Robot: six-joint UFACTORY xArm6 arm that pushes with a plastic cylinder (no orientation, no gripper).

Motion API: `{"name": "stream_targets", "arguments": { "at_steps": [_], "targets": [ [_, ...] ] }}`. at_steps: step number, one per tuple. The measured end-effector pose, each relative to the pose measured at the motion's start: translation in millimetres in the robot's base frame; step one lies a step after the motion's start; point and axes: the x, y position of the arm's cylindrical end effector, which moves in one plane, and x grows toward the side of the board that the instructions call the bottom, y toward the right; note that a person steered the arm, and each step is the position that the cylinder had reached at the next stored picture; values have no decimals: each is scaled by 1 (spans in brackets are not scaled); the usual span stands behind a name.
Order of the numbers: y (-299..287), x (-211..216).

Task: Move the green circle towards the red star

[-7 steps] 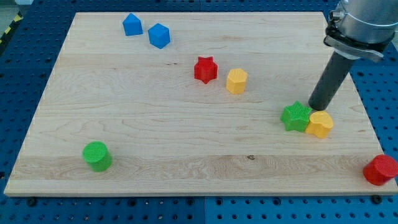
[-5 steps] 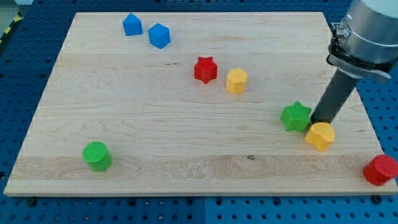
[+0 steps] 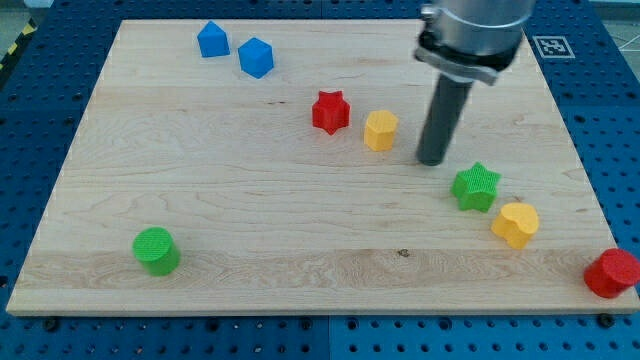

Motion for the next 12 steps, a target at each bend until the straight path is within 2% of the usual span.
{"name": "stream_targets", "arguments": {
  "at_steps": [1,3,5,6,8,9,12],
  "targets": [
    [-47,8],
    [-122,90],
    [-141,165],
    [-157,166],
    [-286,165],
    [-303,157],
    [-244,133]
  ]
}}
